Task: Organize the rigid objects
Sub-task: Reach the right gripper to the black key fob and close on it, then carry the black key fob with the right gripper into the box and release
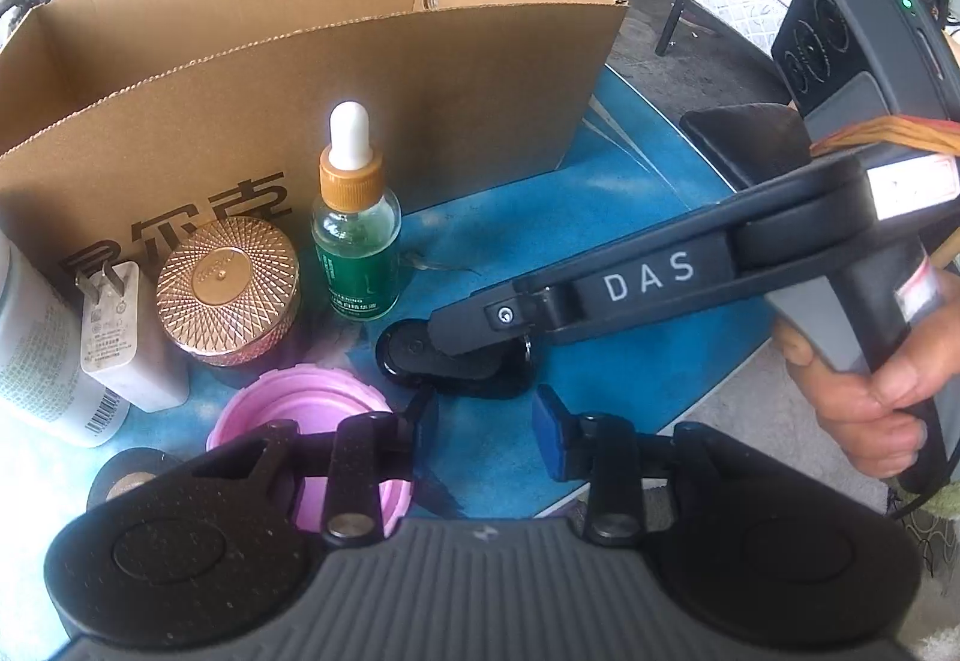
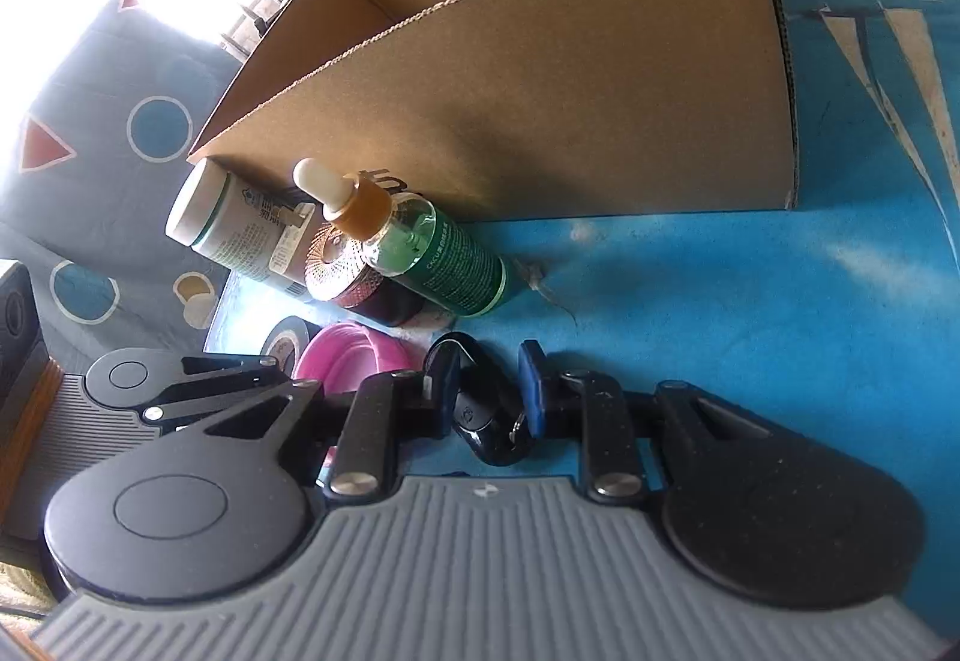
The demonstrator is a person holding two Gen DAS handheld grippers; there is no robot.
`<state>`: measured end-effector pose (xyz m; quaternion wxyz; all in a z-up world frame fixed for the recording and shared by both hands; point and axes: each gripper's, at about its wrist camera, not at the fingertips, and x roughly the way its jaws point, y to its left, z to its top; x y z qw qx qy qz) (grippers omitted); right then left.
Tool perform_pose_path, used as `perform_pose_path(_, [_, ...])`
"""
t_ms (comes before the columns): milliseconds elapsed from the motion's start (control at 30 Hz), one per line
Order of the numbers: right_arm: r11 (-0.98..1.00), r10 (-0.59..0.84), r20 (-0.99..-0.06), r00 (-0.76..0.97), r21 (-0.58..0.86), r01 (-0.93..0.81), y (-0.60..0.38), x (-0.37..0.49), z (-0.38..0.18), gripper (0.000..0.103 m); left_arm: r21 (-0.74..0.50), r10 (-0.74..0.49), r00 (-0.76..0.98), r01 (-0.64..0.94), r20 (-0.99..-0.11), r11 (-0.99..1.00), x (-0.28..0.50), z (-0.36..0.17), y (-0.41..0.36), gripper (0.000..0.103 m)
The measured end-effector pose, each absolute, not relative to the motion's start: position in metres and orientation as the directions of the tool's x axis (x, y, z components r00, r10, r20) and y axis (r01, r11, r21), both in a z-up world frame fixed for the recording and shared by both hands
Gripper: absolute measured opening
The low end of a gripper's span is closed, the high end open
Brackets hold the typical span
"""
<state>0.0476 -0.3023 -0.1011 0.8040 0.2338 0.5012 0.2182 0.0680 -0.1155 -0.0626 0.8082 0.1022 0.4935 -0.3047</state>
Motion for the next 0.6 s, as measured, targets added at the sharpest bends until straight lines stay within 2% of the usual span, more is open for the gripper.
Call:
perform_pose_path(333, [0.737, 0.644, -0.675, 0.36, 0.674, -0.056, -0.313, 0.03, -0.107, 0.023, -0.127, -0.387, 0.32, 0.607, -0.865, 0.784, 0.066, -0.071, -0.127, 0.045])
perform_pose_path(533, [0.613, 0.727, -0.564, 0.392, 0.79, 0.001, -0.33, 0.026, -0.114, 0.024, -0.134, -0.395, 0.317, 0.609, -0.862, 0.782, 0.07, -0.073, -0.128, 0.045])
perform_pose_path(600, [0.573, 0.751, -0.525, 0.401, 0.82, -0.001, -0.332, 0.025, -0.115, 0.023, -0.138, -0.399, 0.317, 0.609, -0.86, 0.781, 0.07, -0.071, -0.125, 0.04])
